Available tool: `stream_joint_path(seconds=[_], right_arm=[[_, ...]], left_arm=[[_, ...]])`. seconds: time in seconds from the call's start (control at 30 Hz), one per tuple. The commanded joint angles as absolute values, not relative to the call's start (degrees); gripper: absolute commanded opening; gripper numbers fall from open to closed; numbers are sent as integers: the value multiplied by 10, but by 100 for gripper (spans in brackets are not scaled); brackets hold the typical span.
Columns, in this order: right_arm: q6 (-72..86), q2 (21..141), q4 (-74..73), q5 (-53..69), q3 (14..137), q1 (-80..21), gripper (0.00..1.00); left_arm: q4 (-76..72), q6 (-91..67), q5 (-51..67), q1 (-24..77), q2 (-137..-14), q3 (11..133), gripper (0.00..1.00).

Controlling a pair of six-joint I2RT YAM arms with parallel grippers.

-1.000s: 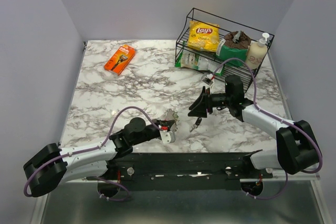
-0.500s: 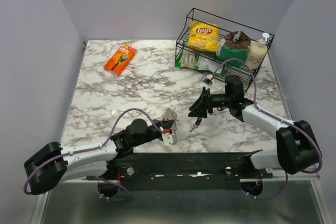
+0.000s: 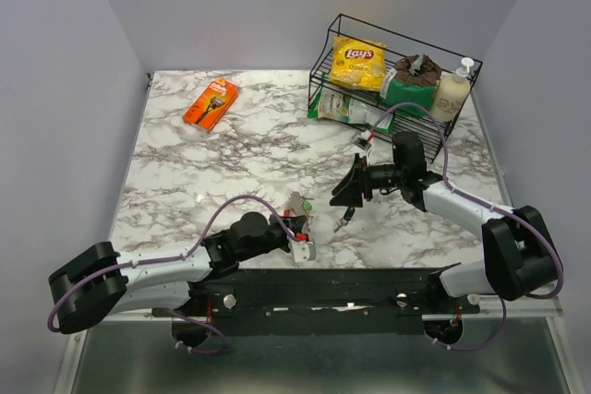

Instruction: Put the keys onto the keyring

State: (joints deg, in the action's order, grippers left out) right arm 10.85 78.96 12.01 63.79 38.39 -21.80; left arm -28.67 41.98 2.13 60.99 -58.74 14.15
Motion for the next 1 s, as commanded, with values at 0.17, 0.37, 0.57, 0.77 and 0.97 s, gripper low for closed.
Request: stream_joint_path(seconds=[0.17, 0.37, 0.57, 0.77, 0.97], right_arm=[[92, 812, 69, 594, 409, -223, 64], [96, 833, 39, 570, 416, -224, 64], [98, 859, 25, 566, 422, -224, 64], [98, 861, 23, 559, 426, -223, 65], [101, 864, 19, 552, 429, -224, 65]], left_arm=[[-339, 378, 11, 613, -713, 177, 0], [-342, 367, 11, 613, -785, 207, 0], [-289, 345, 12, 613, -814, 248, 0], [-322, 317, -33, 613, -807, 243, 61], [-344, 275, -69, 613, -786, 236, 99]])
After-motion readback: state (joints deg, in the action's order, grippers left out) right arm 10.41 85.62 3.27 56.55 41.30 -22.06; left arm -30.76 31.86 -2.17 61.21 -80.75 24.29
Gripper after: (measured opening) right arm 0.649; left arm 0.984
